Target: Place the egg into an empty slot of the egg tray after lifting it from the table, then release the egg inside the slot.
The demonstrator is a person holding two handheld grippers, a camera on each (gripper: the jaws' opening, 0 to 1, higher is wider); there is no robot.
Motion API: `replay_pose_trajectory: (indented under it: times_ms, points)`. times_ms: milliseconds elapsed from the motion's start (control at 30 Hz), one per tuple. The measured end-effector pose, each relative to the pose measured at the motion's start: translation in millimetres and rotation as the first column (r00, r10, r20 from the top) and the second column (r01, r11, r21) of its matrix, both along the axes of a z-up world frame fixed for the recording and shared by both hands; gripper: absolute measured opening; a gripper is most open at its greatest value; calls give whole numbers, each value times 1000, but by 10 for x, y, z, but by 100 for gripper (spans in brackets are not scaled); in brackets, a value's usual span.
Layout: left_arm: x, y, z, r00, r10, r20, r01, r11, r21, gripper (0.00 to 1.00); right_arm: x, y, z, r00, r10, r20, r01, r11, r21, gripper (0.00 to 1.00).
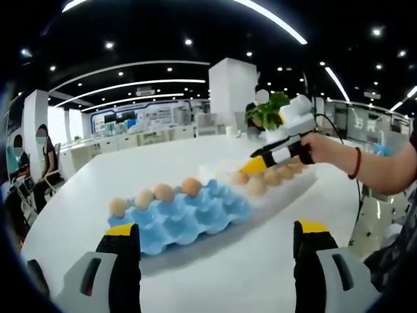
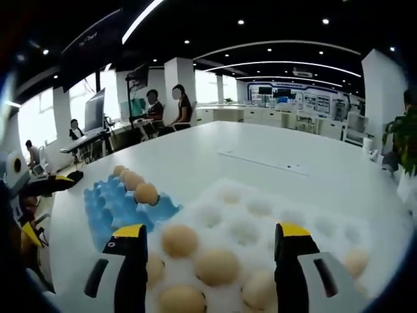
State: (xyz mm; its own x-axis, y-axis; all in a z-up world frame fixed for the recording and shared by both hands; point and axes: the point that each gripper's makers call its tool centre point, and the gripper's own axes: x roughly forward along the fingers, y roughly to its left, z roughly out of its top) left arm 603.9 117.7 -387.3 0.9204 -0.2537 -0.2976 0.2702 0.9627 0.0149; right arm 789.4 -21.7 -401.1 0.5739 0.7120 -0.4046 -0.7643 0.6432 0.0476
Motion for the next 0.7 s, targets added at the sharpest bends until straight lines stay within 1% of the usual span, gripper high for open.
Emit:
replay_pose_trajectory:
  times_ms: [700]
  points:
    - [19, -41, -51, 1000, -13, -14, 13, 1000, 7, 99, 41, -307, -6, 999, -43, -4, 43, 999, 6, 81]
